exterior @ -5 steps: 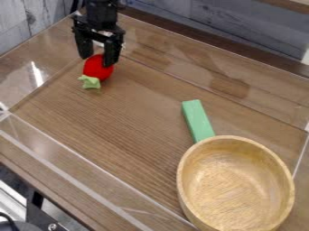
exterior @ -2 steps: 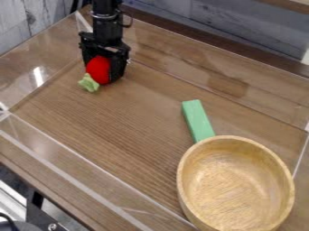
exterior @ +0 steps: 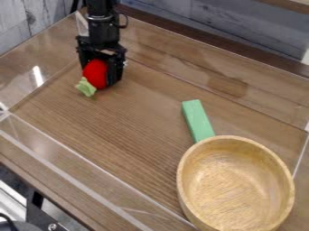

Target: Move the red object to the right side of the table

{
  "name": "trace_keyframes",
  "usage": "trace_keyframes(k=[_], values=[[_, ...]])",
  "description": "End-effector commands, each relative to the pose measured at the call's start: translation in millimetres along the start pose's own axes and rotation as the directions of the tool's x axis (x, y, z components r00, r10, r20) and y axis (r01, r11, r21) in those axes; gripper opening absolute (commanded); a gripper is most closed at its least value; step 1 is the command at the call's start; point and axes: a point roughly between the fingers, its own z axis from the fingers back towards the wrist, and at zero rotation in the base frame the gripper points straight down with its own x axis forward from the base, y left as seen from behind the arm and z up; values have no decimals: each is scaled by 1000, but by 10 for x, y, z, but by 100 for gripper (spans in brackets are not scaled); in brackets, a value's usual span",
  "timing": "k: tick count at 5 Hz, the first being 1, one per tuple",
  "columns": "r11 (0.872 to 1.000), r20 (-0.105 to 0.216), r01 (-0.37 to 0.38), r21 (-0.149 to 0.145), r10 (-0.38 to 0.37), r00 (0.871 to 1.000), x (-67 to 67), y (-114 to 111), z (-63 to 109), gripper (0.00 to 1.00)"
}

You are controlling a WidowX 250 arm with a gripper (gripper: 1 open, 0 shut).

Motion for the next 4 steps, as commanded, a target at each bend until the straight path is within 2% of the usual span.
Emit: trace_keyframes(k=[1, 2, 4], values=[[1000, 80, -20, 12, 19, 997, -18, -64, 312, 100], [997, 88, -72, -6, 73, 993, 36, -14, 363, 0], [994, 163, -107, -18, 109, 981, -39, -367, 825, 0]])
